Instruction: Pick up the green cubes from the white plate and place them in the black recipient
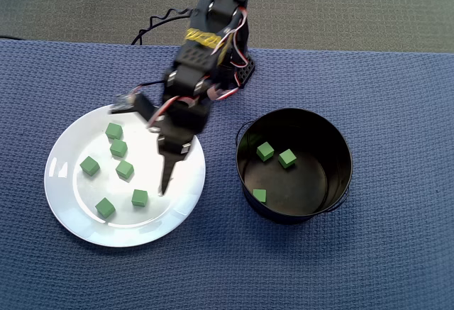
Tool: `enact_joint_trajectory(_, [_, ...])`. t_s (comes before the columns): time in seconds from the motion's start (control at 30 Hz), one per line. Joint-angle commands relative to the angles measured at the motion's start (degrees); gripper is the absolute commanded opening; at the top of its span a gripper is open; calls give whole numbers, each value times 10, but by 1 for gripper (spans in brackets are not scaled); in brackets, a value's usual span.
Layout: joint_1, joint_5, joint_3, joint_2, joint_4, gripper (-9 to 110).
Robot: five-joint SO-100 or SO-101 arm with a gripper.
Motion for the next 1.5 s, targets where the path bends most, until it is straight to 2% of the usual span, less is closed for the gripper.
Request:
enact_joint_trajectory(0.0, [38,-20,-94,-94,3,34])
enact_joint_trajectory(0.27, [76,-37,-222,-237,32,33])
enact_joint_trajectory(0.67, [80,-144,-261,-294,21,30])
enact_joint_trajectory(1.03, [84,-142,-311,-352,21,29])
enact_joint_trajectory(1.47, [83,-144,-291,-349,5,28])
